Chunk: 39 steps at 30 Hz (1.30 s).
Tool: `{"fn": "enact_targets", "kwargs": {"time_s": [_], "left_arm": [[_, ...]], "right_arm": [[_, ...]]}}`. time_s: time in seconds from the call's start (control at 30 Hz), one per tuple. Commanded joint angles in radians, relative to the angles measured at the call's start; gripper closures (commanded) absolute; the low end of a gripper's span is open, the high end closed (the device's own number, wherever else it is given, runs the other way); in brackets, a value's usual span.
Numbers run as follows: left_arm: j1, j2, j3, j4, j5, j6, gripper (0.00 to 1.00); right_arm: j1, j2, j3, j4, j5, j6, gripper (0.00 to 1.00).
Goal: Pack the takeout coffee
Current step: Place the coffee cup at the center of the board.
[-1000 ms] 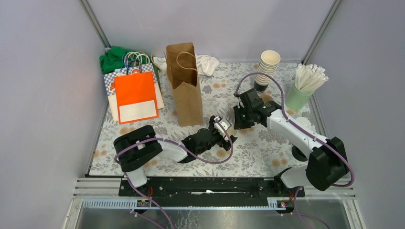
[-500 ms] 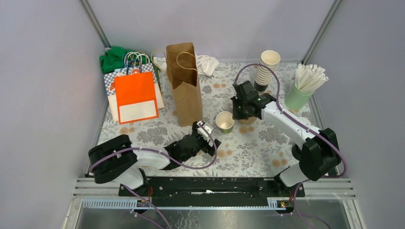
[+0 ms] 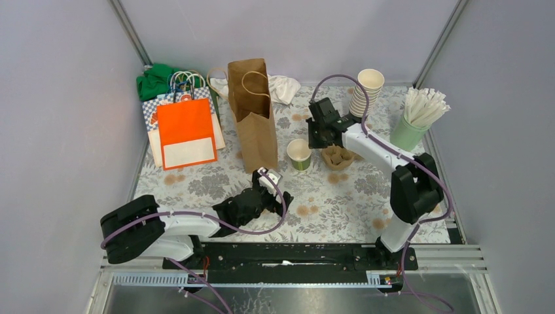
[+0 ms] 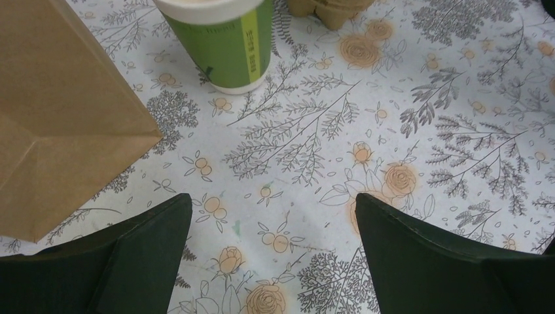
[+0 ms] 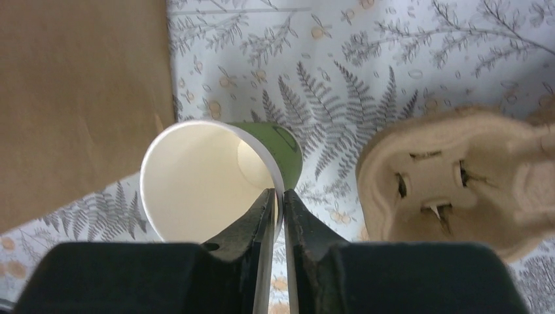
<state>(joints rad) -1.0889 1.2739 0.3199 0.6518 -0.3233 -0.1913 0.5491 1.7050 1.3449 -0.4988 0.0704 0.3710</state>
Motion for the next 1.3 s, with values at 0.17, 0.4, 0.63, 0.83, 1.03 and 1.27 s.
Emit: {"fn": "enact_targets", "kwargs": {"time_s": [0.17,0.4,0.63,0.83,1.03,1.27], "left_arm": [[0.001,0.004,0.013,0.024,-0.017,-0.011,0.01],[0.001,0.066,0.052,0.063,0.029,-0.003,0.01],[-0.044,0.232,0.172,0.184,0.105,0.034,0.01],[-0.081,0.340,0.268,0.273,0.170,0.034,0.01],[-0.081,0.348,0.287,0.298,0.241,0.006,0.01],[-0.086,0.338,0.264,0.324,0.291,-0.031,0.01]], "right_arm": [[0.005,0.061,0.115,0.019,0.037,0.011,0.57],[0.005,-0.053,0.082,-0.032,0.131,-0.002,0.45],[-0.124,-0.239,-0.062,-0.196,0.316,0.162,0.21],[-0.348,-0.413,-0.208,-0.415,0.540,0.420,0.00],[-0.703,-0.632,-0.413,-0.390,0.453,0.472,0.00],[-0.881,-0.708,-0.512,-0.407,0.469,0.541,0.00]]}}
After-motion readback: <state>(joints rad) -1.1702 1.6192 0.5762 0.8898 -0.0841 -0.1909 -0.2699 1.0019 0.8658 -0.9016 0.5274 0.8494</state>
